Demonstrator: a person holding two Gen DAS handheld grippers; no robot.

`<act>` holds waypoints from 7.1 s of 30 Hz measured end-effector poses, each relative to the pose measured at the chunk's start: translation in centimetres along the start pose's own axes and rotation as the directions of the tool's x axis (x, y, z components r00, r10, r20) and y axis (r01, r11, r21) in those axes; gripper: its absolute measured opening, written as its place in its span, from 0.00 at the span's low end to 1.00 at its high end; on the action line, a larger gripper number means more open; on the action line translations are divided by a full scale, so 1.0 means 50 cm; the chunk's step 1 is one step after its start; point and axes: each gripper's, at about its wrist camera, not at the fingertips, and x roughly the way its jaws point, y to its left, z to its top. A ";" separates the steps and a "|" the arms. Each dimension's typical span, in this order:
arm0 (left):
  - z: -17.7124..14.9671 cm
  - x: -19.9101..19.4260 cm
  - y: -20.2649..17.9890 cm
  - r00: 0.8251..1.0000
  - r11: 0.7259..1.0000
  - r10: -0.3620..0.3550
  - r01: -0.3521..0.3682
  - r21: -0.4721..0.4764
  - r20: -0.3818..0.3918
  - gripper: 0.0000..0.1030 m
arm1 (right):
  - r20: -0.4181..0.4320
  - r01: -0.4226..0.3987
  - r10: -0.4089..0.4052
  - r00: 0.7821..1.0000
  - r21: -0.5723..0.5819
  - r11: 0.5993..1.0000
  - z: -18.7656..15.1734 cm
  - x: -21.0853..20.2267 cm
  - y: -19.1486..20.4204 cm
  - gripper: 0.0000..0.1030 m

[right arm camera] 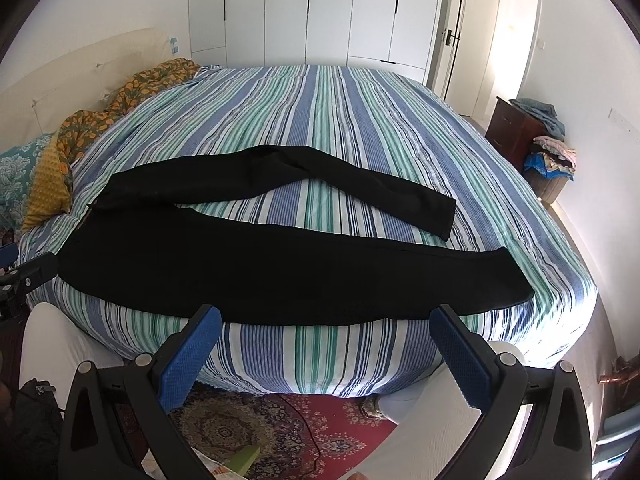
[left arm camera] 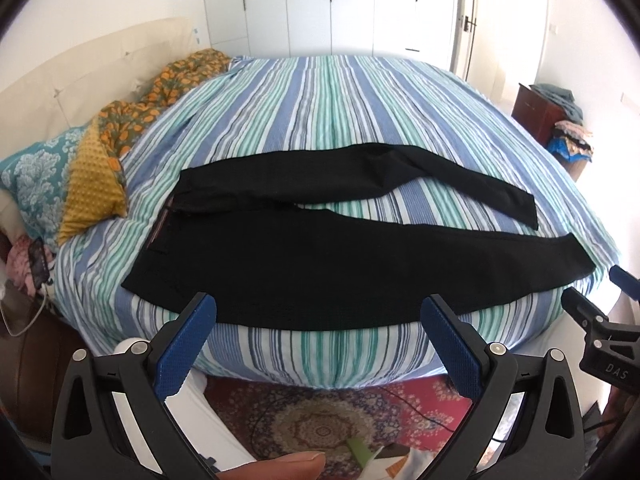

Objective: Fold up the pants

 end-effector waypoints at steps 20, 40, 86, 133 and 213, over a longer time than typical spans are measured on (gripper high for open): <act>0.021 0.010 0.037 0.988 0.992 0.119 -0.115 -0.044 0.097 1.00 | 0.234 -0.138 0.148 0.961 -0.058 0.989 0.027 -0.040 -0.034 1.00; 0.024 0.027 0.005 0.998 0.999 -0.043 0.044 -0.016 0.047 0.99 | 0.143 -0.253 0.257 0.956 -0.044 0.966 -0.009 0.000 -0.016 1.00; 0.012 0.305 -0.082 0.928 0.992 -0.123 0.116 -0.042 -0.353 0.99 | -0.174 -0.048 0.196 0.965 0.617 0.785 0.357 0.800 -0.774 0.50; 0.210 0.685 0.247 0.971 0.969 0.158 -0.188 -0.163 -0.178 0.99 | -0.254 -0.174 0.162 0.953 -0.026 0.984 0.424 0.787 -0.201 0.49; 0.026 0.637 0.393 0.955 0.906 0.264 -0.293 -0.305 -0.132 1.00 | -0.111 0.032 -0.003 0.994 0.256 0.966 0.507 0.904 -0.628 0.07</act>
